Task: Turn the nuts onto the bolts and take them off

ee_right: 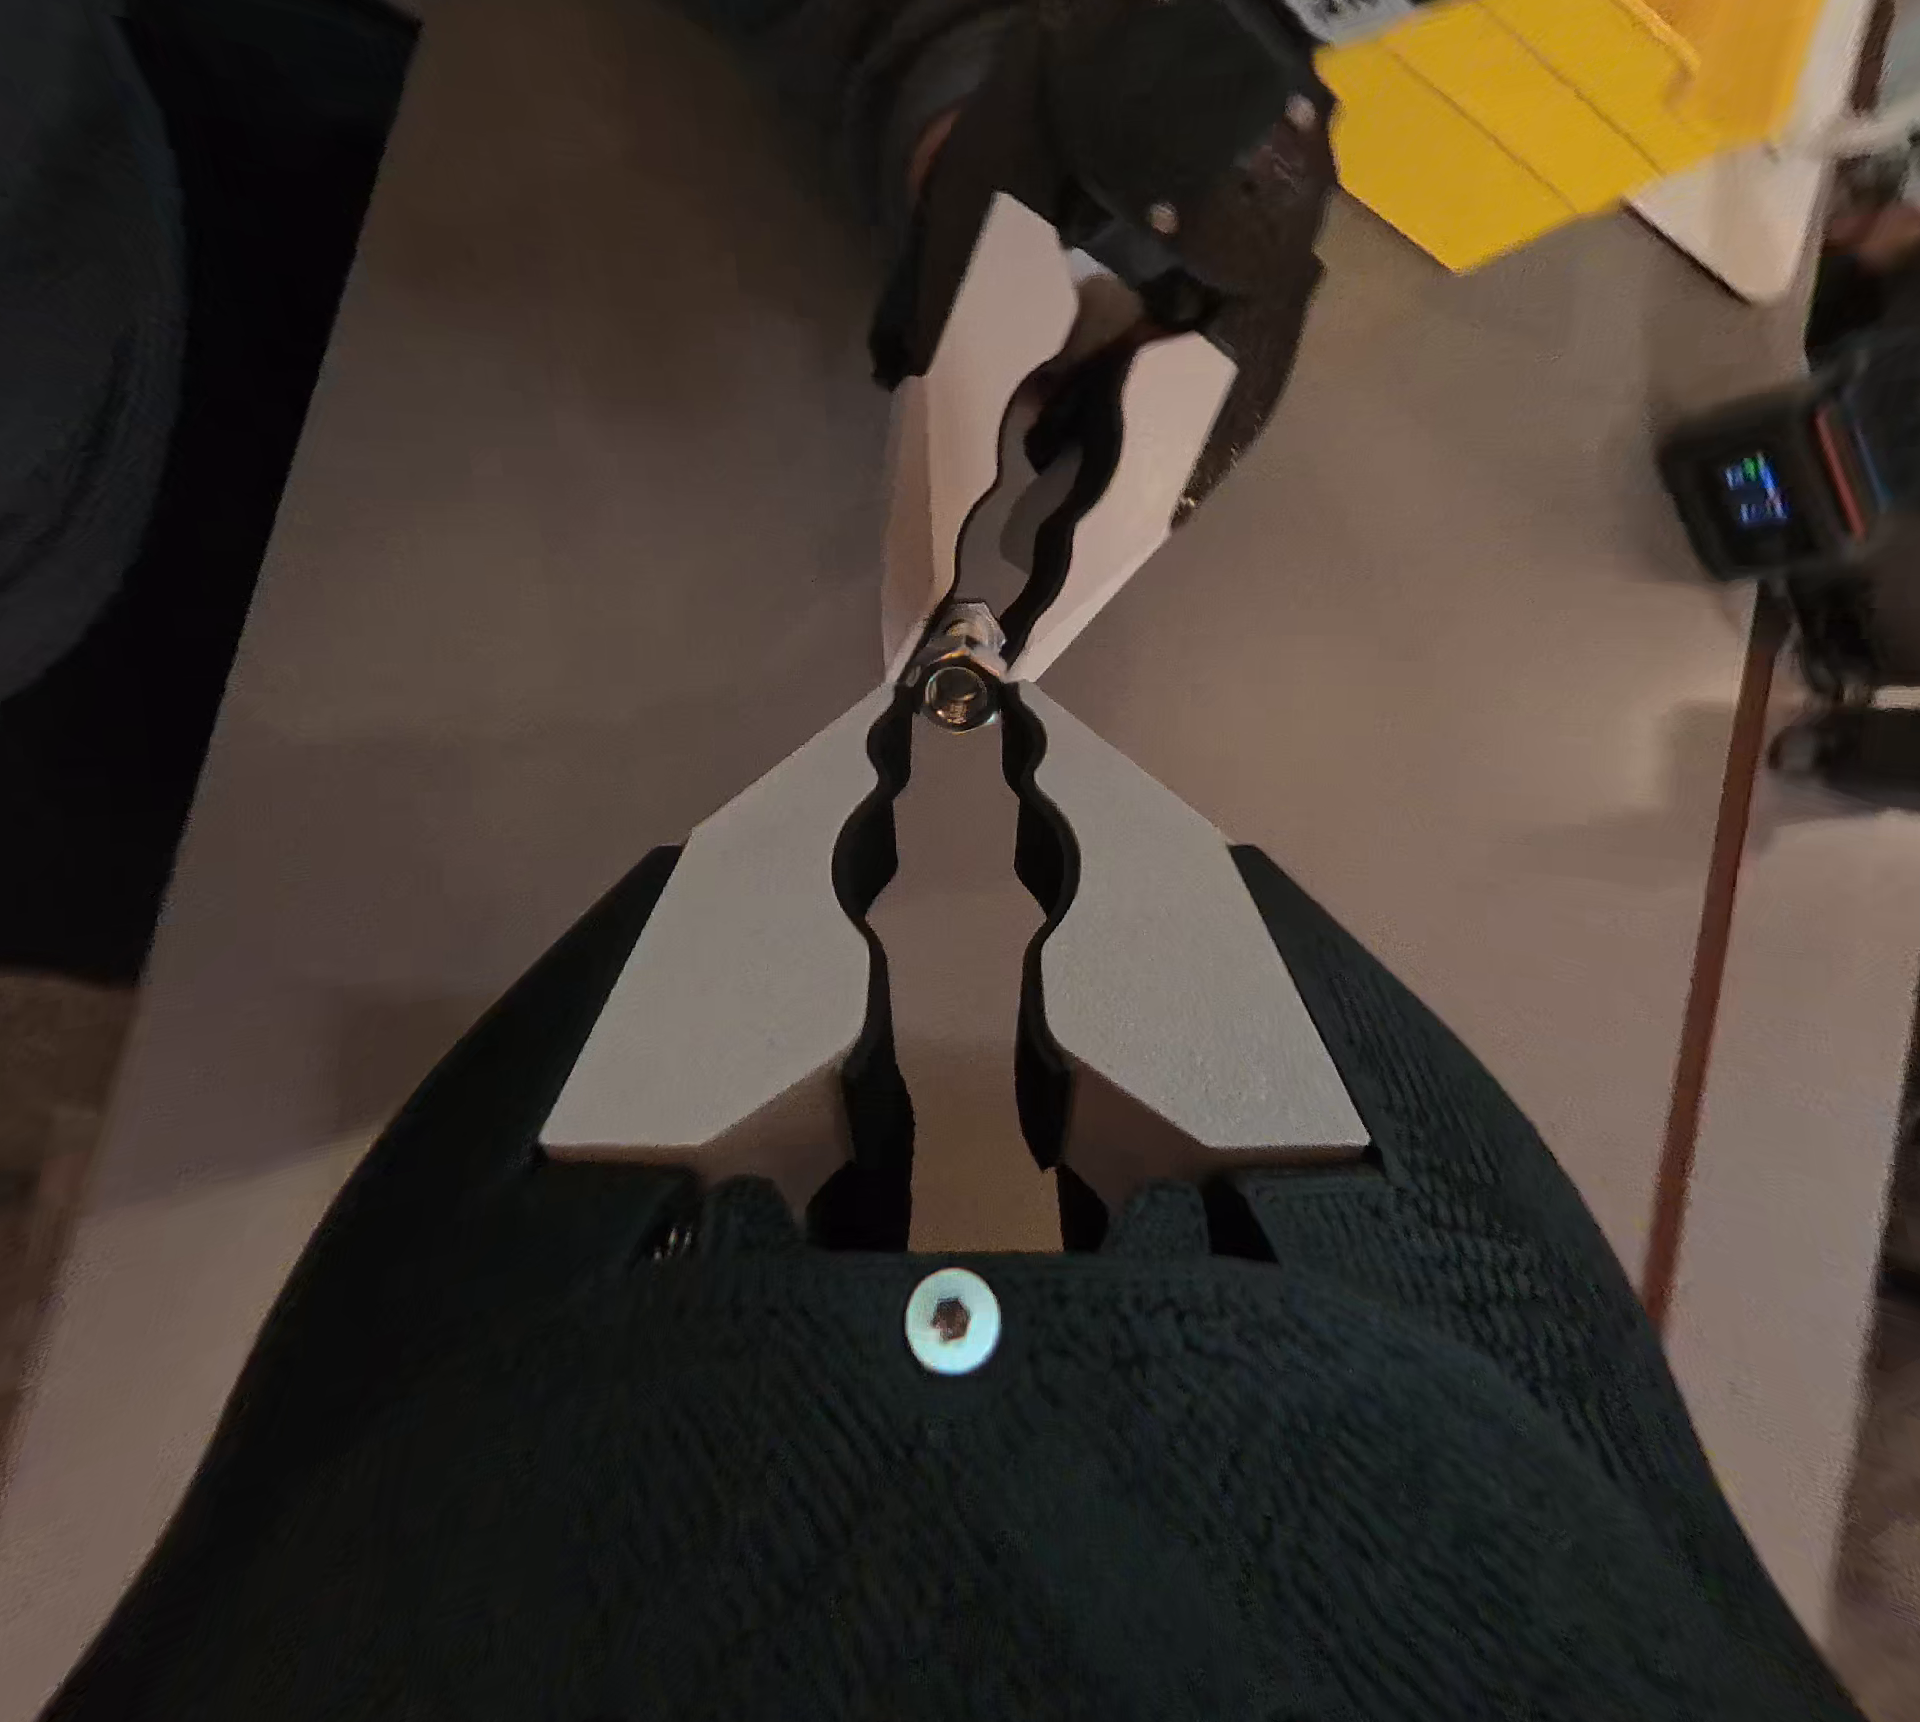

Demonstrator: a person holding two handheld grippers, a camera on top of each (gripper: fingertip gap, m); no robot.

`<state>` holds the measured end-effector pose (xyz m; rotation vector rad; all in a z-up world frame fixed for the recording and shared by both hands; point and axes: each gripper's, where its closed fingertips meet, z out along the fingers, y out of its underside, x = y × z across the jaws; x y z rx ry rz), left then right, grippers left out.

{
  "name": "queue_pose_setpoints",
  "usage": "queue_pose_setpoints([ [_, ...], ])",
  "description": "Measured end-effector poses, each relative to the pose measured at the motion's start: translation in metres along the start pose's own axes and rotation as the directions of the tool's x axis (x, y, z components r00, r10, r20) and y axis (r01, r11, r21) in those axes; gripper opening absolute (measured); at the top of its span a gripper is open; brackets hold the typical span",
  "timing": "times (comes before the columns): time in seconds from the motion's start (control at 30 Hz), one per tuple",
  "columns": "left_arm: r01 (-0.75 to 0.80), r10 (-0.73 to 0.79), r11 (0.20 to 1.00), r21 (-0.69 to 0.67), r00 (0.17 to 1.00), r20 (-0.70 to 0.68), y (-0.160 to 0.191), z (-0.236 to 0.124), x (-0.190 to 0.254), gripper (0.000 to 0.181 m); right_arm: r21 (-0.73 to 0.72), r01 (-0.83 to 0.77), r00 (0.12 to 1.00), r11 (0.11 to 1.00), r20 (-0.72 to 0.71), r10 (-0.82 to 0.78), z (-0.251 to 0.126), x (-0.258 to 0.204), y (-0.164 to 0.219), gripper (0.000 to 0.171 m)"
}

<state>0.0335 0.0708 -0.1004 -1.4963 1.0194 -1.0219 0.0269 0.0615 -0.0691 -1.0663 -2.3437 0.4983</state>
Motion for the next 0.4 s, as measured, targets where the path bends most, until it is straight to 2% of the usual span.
queue_pose_setpoints([
  [0.03, -0.007, 0.007, 1.0, 0.005, 1.0, 0.028, -0.001, 0.0, -0.003, 0.015, 0.002, -0.073, 0.997, 0.997, -0.018, 0.073, 0.0, 0.003, 0.001, 0.016],
  [0.17, -0.057, 0.056, 0.998, 0.002, 0.989, 0.137, -0.002, 0.0, -0.013, 0.016, -0.005, -0.343, 0.938, 0.939, -0.053, 0.342, 0.002, 0.009, 0.008, 0.016],
  [0.2, -0.071, 0.069, 0.997, 0.011, 0.985, 0.161, -0.004, 0.0, -0.015, 0.016, -0.006, -0.411, 0.91, 0.912, -0.061, 0.41, 0.003, 0.01, 0.01, 0.016],
  [0.27, -0.071, 0.054, 0.99, 0.122, 0.99, 0.133, -0.026, -0.002, -0.005, 0.016, -0.057, -0.55, 0.835, 0.833, -0.064, 0.546, 0.012, 0.004, 0.021, 0.016],
  [0.3, -0.101, 0.08, 0.988, 0.117, 0.982, 0.173, -0.029, -0.003, -0.006, 0.016, -0.075, -0.602, 0.798, 0.795, -0.062, 0.599, 0.019, -0.001, 0.025, 0.016],
  [0.37, -0.161, 0.142, 0.986, 0.042, 0.947, 0.287, -0.02, -0.008, -0.024, 0.016, -0.115, -0.624, 0.779, 0.773, -0.007, 0.627, 0.031, -0.017, 0.026, 0.016],
  [0.4, -0.122, 0.105, 0.992, 0.04, 0.949, 0.296, -0.015, -0.009, -0.03, 0.016, -0.13, -0.604, 0.794, 0.786, -0.019, 0.607, 0.033, -0.018, 0.028, 0.016],
])
